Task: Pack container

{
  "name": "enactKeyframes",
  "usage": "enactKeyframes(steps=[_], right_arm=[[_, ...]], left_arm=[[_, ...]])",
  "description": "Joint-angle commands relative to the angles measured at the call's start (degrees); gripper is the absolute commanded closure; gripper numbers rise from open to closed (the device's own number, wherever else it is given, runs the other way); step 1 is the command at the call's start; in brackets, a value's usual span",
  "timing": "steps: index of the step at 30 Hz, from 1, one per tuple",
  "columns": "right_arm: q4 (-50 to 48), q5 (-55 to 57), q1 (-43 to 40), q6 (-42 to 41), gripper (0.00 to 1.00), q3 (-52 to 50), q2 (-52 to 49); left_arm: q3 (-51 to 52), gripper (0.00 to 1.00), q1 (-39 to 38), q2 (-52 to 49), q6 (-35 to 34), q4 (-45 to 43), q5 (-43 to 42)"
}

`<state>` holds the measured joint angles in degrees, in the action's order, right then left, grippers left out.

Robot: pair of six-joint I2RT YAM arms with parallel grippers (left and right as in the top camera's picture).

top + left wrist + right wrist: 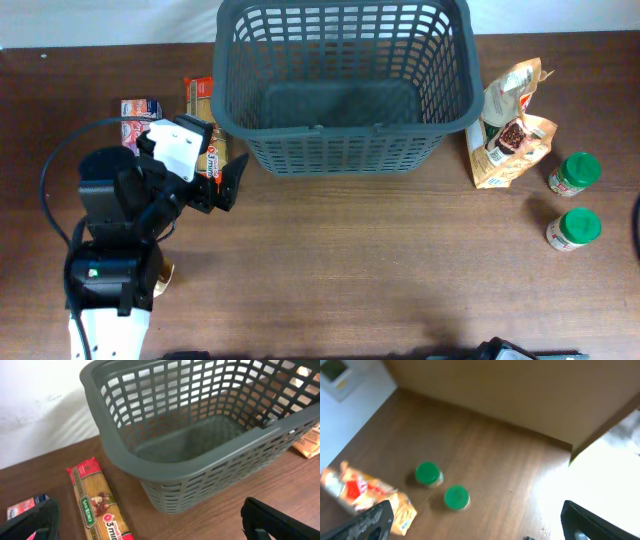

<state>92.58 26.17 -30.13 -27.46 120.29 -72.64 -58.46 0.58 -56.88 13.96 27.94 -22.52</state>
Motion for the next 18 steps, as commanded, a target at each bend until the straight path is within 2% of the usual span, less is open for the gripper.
enactKeyframes(steps=[1, 3, 5, 9, 12, 18], right_arm=[[-1.2, -1.0, -3.8, -1.1, 0.01, 0.5, -5.6], [-2.6, -3.1, -4.8, 1.4, 0.01, 0.5, -8.4], [-4.9, -9.0, -5.6, 8.8, 0.01, 0.5, -11.0], [-7.5, -18.5, -6.8, 17.7, 0.01, 0.5, -16.0], [-8.5, -18.7, -6.8, 18.3, 0.01, 0.5, -20.1], [-9.7, -18.1, -6.7, 19.7, 0.01, 0.5, -26.5]], left_arm=[[-0.8, 0.01, 0.3, -1.8, 0.7, 1.3, -0.6], [-0.8, 0.01, 0.3, -2.4, 0.7, 2.8, -0.1], [-0.8, 0.01, 0.3, -3.0, 0.7, 4.9, 2.2], [-0.8, 0.01, 0.3, -3.3, 0.7, 9.9, 12.7], [-0.8, 0.01, 0.3, -3.4, 0.7, 12.9, 18.4], [-0.7, 0.01, 0.3, -3.4, 0.7, 13.3, 25.6]])
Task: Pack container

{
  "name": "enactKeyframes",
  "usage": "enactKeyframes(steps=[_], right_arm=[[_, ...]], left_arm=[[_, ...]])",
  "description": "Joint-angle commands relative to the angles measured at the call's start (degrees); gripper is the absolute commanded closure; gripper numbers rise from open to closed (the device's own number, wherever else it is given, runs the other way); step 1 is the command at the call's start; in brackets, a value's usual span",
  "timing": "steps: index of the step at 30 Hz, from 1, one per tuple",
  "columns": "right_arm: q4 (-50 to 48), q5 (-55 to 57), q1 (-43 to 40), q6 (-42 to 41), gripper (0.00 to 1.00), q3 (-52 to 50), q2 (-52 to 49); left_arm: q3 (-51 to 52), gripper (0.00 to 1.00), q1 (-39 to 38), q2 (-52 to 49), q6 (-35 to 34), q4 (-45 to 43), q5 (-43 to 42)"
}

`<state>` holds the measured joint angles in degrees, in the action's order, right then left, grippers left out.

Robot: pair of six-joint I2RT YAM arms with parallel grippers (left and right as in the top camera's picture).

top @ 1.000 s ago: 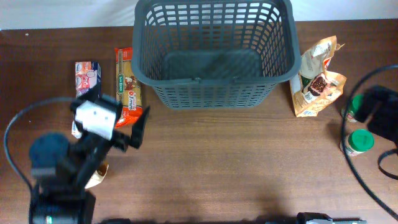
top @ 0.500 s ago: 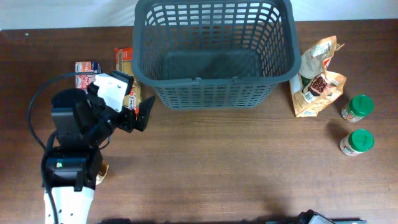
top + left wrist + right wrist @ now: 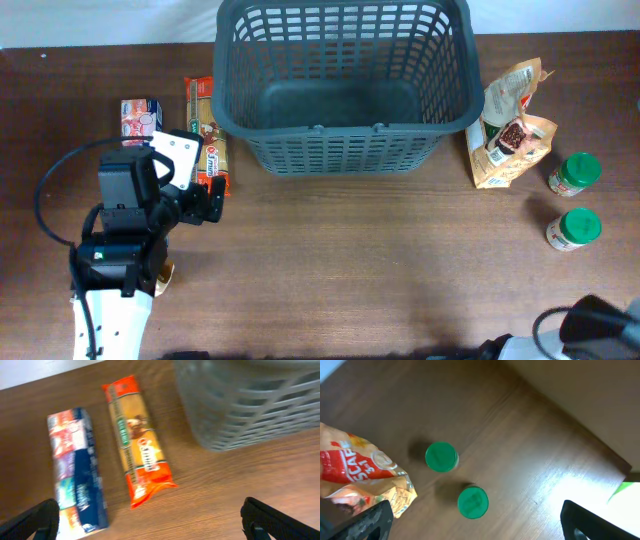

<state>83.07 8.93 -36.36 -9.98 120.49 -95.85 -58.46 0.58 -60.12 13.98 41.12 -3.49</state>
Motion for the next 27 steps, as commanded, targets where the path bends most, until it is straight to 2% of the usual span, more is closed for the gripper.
enactKeyframes(steps=[1, 5, 11, 15, 22, 27], right_arm=[[-0.1, -0.5, -0.5, 2.3, 0.01, 0.3, -5.0], [1.4, -1.0, -0.5, 0.5, 0.01, 0.3, -10.9], [2.8, -1.3, -0.5, 0.5, 0.01, -1.2, -14.6], [2.9, -1.6, -0.5, 0.5, 0.01, -1.3, -14.6], [11.1, -1.7, -0.5, -2.1, 0.01, -1.3, -14.1], [14.1, -3.1, -0.5, -2.5, 0.01, -1.4, -8.3]], left_arm=[[-0.7, 0.01, 0.3, -0.2, 0.7, 0.1, 6.8], [-0.7, 0.01, 0.3, -0.2, 0.7, 0.1, 6.8], [-0.7, 0.01, 0.3, -0.2, 0.7, 0.1, 6.8], [-0.7, 0.01, 0.3, -0.2, 0.7, 0.1, 6.8], [-0.7, 0.01, 0.3, -0.2, 0.7, 0.1, 6.8], [-0.7, 0.01, 0.3, -0.2, 0.7, 0.1, 6.7]])
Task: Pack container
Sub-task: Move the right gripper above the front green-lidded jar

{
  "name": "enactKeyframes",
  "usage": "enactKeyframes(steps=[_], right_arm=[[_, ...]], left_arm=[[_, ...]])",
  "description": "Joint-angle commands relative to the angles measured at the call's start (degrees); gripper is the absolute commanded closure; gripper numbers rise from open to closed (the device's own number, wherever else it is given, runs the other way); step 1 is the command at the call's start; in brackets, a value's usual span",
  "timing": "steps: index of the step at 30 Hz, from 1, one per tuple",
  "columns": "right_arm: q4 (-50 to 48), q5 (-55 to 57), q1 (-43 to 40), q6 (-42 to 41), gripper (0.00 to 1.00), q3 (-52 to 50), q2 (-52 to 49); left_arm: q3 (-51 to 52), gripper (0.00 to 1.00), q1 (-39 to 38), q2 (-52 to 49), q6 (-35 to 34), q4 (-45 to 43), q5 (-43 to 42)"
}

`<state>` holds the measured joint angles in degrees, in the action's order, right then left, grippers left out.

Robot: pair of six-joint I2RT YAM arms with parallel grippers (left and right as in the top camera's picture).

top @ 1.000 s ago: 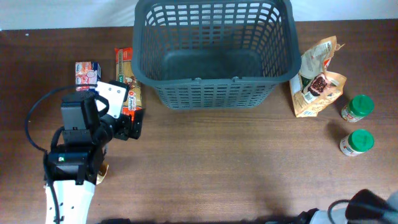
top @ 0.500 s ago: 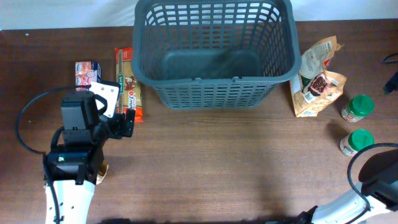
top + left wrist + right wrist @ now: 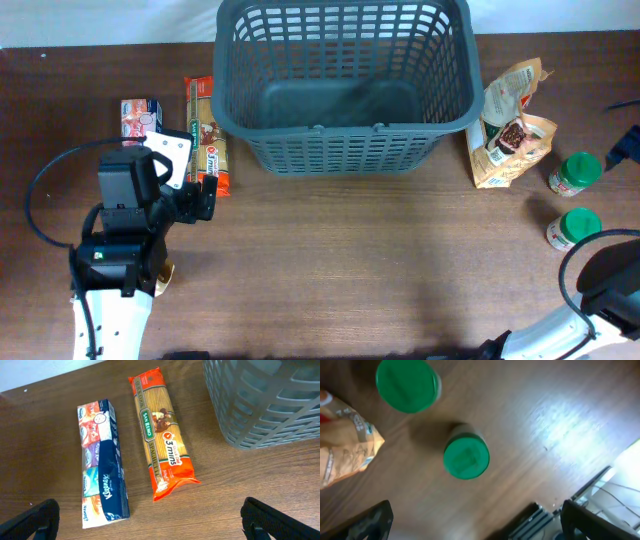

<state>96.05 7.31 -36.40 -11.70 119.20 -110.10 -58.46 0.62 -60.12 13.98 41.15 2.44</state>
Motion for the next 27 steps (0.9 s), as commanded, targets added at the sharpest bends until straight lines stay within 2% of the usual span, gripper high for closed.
enactKeyframes(steps=[1, 5, 8, 12, 13, 17, 27], right_arm=[[1.3, -1.8, -0.4, -0.8, 0.01, -0.1, 6.9], [1.0, -2.6, -0.4, -0.8, 0.01, -2.6, 12.5], [-1.3, -1.5, -0.5, -2.8, 0.01, -9.7, 16.6], [-10.2, -0.5, -0.5, -4.1, 0.01, -22.7, 21.7], [-15.2, -0.7, -0.5, -4.0, 0.01, -28.8, 23.6], [-23.2, -1.0, -0.5, -2.0, 0.01, -37.1, 23.7], [-23.9, -2.0, -6.6, -4.3, 0.01, -38.1, 18.0]], left_arm=[[-0.7, 0.01, 0.3, -0.2, 0.7, 0.1, 0.8], [-0.7, 0.01, 0.3, -0.2, 0.7, 0.1, 0.8], [-0.7, 0.01, 0.3, -0.2, 0.7, 0.1, 0.8], [-0.7, 0.01, 0.3, -0.2, 0.7, 0.1, 0.8], [-0.7, 0.01, 0.3, -0.2, 0.7, 0.1, 0.8], [-0.7, 0.01, 0.3, -0.2, 0.7, 0.1, 0.8], [-0.7, 0.01, 0.3, -0.2, 0.7, 0.1, 0.8]])
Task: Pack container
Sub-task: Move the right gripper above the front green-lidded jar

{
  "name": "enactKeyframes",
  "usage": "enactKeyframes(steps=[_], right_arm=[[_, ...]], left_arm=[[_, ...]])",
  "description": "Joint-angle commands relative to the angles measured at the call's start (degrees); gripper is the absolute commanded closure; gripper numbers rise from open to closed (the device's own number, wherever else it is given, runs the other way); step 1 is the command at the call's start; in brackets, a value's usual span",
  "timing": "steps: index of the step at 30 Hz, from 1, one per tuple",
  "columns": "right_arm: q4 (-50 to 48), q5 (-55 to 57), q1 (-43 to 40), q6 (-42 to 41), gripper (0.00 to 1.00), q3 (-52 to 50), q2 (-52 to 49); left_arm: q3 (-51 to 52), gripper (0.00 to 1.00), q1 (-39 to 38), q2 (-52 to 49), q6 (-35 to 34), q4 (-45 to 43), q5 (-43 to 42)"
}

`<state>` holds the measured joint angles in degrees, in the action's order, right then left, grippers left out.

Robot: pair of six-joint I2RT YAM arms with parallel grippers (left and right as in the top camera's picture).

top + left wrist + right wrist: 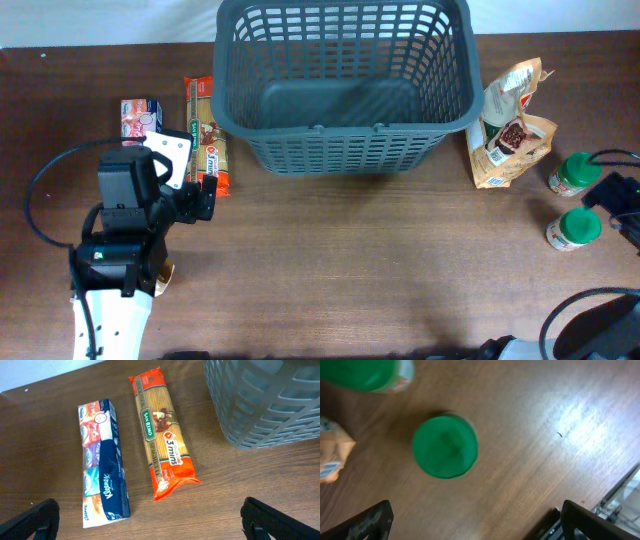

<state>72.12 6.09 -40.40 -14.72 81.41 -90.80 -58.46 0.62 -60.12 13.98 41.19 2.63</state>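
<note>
A dark grey plastic basket (345, 90) stands empty at the back middle. Left of it lie an orange spaghetti pack (164, 450) and a tissue pack (102, 463). My left gripper (150, 530) hovers open just in front of both, touching neither. At the right stand two green-lidded jars, one nearer (445, 446) and one farther (574, 172), beside snack bags (510, 125). My right gripper (480, 527) is open close above the nearer jar, with nothing between its fingers. In the overhead view it shows at the right edge (622, 200).
A small gold item (165, 277) lies half hidden by the left arm's base. The table's right edge runs close to the jars, with dark gear (555, 527) beyond it. The basket's front wall (270, 405) rises right of the spaghetti.
My right gripper has come in closer over the nearer jar, whose lid now looks larger and sits above the jaws. The left arm and every object stay where they were.
First my left gripper faced the basket's left front corner while the right wrist looked at the jars from afar. Then the left gripper was back over the spaghetti and tissues, where it stays. The right gripper stood nearer the jars each time.
</note>
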Motion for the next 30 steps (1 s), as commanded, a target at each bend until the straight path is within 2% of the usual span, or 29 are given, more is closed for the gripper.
enactKeyframes(steps=[1, 7, 16, 24, 30], right_arm=[[0.0, -1.4, -3.3, -1.2, 0.01, -0.3, -1.5], [-0.5, -4.5, -4.8, -0.2, 0.01, -0.9, -1.7], [-2.6, -4.6, 0.7, 0.6, 0.01, -2.9, -1.7], [-8.0, -2.4, 2.8, 3.4, 0.01, -9.7, -1.7], [-9.0, 3.7, 2.8, 3.8, 0.01, -10.1, -1.7]], left_arm=[[-0.7, 0.01, 0.3, -0.2, 0.7, 0.1, 0.6], [-0.7, 0.01, 0.3, -0.2, 0.7, 0.1, 0.6], [-0.7, 0.01, 0.3, -0.2, 0.7, 0.1, 0.6], [-0.7, 0.01, 0.3, -0.2, 0.7, 0.1, 0.6], [-0.7, 0.01, 0.3, -0.2, 0.7, 0.1, 0.6]])
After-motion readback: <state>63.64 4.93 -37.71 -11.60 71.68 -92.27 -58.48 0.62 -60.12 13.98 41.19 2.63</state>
